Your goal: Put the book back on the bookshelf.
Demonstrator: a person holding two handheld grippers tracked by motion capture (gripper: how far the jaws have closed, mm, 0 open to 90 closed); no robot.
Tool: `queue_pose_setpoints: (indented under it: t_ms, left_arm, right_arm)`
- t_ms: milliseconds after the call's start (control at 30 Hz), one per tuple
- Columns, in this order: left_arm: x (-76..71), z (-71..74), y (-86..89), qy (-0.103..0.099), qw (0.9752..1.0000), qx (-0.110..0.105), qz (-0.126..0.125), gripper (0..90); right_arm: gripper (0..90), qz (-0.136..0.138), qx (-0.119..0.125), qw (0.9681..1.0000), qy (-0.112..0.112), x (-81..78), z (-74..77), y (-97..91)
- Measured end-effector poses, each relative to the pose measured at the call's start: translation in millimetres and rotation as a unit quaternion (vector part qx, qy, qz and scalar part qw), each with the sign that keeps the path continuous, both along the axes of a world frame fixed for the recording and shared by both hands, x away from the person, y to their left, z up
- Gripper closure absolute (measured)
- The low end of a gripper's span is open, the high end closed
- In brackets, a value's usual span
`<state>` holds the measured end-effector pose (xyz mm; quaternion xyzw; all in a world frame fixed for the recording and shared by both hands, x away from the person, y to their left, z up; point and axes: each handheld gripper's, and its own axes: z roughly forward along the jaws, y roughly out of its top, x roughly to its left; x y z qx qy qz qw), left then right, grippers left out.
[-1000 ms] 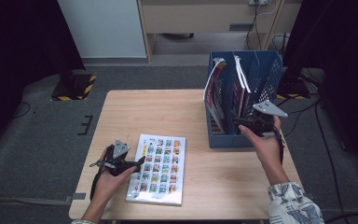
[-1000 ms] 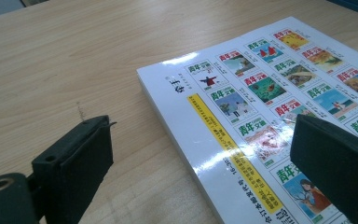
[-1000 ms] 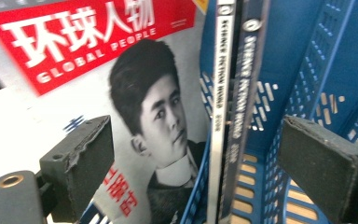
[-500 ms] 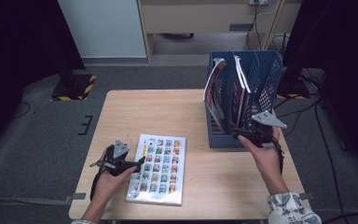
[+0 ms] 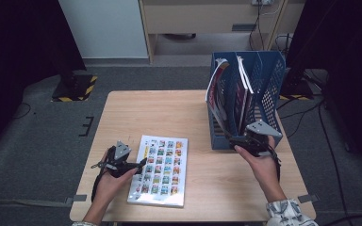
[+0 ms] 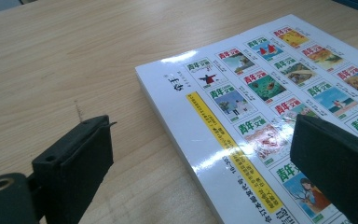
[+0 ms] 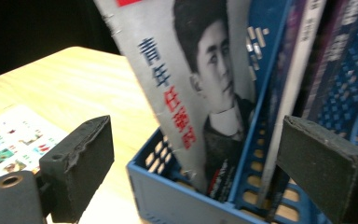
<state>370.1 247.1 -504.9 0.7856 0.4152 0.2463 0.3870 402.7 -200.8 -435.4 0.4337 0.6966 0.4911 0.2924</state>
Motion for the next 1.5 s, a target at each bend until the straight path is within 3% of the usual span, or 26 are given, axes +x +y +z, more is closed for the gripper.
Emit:
queue_pose_setpoints:
  t_ms: [300,733,1100,1500]
  left_arm:
    - [-0.2,-0.4,-1.2,0.003,1.0,0.0,0.0,5.6]
    - [0.6,-1.9,-4.4,0.008,1.0,0.004,-0.001,5.9]
    - [2.1,-4.6,-8.3,0.016,0.9998,0.012,-0.004,5.9]
    - [2.5,-5.9,-9.7,0.025,0.9997,0.005,-0.001,5.9]
  right_arm:
    - [15.3,0.043,-0.003,0.999,0.007,-9.4,-5.9,24.9]
    - [15.3,0.107,-0.021,0.9936,0.029,-16.7,-19.0,64.2]
    - [14.7,0.137,-0.04,0.9888,0.044,-17.2,-31.6,88.6]
    - [14.5,0.159,-0.055,0.9839,0.062,-15.7,-44.0,111.0]
